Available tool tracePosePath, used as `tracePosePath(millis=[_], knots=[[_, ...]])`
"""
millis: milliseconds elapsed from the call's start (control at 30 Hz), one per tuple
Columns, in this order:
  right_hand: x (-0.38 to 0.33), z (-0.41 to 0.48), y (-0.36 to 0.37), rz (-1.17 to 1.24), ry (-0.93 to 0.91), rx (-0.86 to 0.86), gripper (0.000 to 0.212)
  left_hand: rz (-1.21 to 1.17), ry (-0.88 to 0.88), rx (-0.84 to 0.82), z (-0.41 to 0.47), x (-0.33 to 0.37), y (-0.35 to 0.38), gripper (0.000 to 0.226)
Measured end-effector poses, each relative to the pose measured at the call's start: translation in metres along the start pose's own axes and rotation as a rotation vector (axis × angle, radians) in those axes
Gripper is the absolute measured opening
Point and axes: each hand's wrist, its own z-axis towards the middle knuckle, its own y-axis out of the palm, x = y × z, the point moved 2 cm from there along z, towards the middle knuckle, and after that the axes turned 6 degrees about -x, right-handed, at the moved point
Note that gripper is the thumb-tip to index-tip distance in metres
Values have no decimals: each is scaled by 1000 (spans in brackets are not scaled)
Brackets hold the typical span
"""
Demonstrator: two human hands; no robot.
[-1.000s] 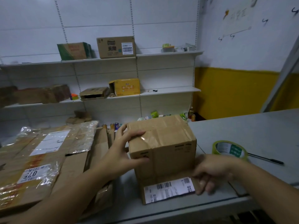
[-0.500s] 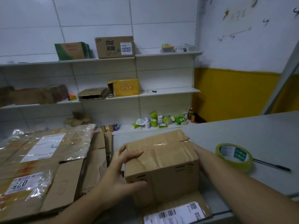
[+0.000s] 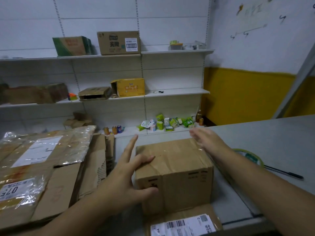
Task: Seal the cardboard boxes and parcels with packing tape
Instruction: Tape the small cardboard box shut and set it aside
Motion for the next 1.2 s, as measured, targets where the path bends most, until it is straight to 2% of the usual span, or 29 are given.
tracePosePath(millis=[33,100,167,233,300,367,400,467,533,600,667,700,800,867,900,933,1000,1033,1100,1200], knots=[[-10,-11,-7,-81,-67,1,27,93,40,3,1,4,-1,72],[-24,-35,-16,-237,-190,-125,28,218,91,2,5,10,-5,84],[-21,-54,-24,-454,-202,-218,29,282,76,-4,8,12,-9,89],[-4,-59,-49,-490,-214,-64,22,289,79,4,11,12,-11,88],[6,-63,-79,-669,-139,129,20,300,80,11,13,16,-11,85],[19,-69,-92,-1075,41,78,34,302,68,9,13,19,-12,81],[25,-72,-92,-1246,89,7,34,293,64,8,15,21,-13,80],[29,-73,-85,-1419,65,-74,29,313,47,4,19,28,-18,80],[24,-71,-83,-1381,4,-64,30,472,12,-24,26,40,-23,62],[10,-67,-88,-1125,-68,27,23,621,4,-58,35,55,-27,32],[-17,-70,-90,-844,-243,82,8,646,51,-52,43,68,-28,19],[-33,-75,-87,-734,-343,73,8,623,71,-51,44,72,-27,18],[-75,-88,-66,-584,-585,-60,21,472,77,-36,47,70,-19,22],[-84,-86,-47,-649,-661,-154,19,128,12,45,45,67,-17,20],[-83,-81,-39,-692,-686,-188,18,-115,-14,82,45,65,-19,32],[-82,-76,-30,-720,-690,-219,19,-342,14,105,46,64,-20,54],[-79,-68,-13,-711,-668,-305,20,-622,103,95,47,64,-26,91],[-78,-65,-6,-725,-671,-341,20,-680,132,76,48,66,-28,98],[-75,-60,5,-754,-701,-383,16,-670,137,66,48,72,-29,95],[-72,-57,11,-689,-694,-380,16,-603,94,183,50,71,-25,85]])
